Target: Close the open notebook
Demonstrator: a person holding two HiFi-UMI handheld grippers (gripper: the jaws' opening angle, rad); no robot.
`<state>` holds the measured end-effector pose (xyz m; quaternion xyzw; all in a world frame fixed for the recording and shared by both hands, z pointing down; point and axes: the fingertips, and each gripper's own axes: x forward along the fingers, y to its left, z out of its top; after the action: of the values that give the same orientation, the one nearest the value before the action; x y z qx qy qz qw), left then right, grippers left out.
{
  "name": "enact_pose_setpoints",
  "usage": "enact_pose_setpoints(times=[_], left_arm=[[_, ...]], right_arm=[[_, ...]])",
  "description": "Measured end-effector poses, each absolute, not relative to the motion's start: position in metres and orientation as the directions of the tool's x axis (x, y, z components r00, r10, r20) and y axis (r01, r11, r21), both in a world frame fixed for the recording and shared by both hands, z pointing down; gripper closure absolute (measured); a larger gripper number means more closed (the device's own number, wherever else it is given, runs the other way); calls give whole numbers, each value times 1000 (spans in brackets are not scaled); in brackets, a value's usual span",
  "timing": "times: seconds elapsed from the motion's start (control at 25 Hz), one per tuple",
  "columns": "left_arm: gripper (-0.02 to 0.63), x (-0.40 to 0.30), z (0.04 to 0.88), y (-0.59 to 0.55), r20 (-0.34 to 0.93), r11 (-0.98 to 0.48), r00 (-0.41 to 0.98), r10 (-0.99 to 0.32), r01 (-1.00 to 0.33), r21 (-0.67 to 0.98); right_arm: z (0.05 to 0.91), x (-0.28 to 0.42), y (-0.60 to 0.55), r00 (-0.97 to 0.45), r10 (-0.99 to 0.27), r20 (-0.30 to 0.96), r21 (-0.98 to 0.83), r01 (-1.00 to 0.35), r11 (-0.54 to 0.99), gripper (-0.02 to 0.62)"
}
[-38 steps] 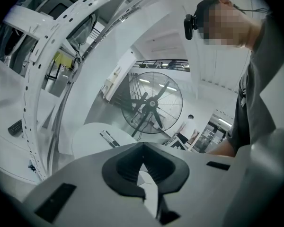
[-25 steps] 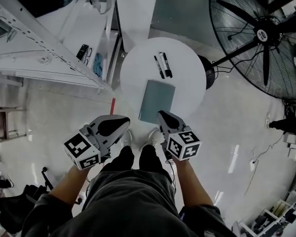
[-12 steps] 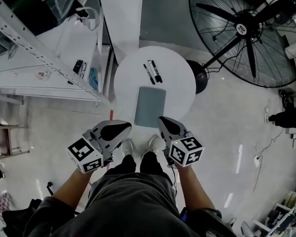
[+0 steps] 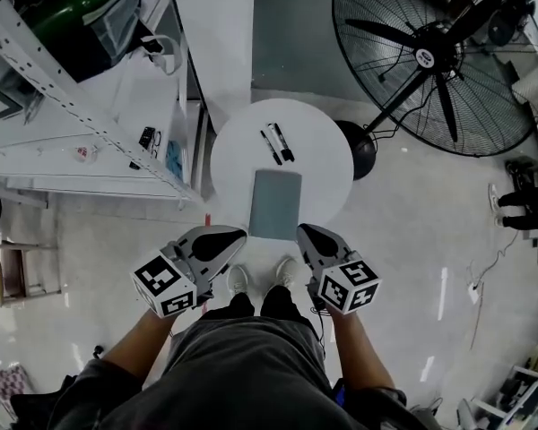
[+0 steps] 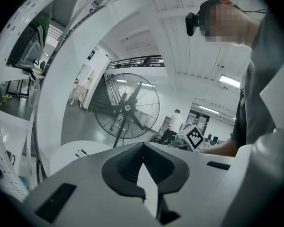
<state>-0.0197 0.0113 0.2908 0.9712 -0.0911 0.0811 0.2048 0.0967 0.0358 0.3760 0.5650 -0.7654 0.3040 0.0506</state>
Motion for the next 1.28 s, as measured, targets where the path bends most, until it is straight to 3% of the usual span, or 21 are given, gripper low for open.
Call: enact_pose_setpoints(times=[1.28], left_arm=[[591,-25,289,7,182,-907,975,-129,-191,376]], right_arm=[[353,81,38,-365,-829,424,-369,-905,209,575]])
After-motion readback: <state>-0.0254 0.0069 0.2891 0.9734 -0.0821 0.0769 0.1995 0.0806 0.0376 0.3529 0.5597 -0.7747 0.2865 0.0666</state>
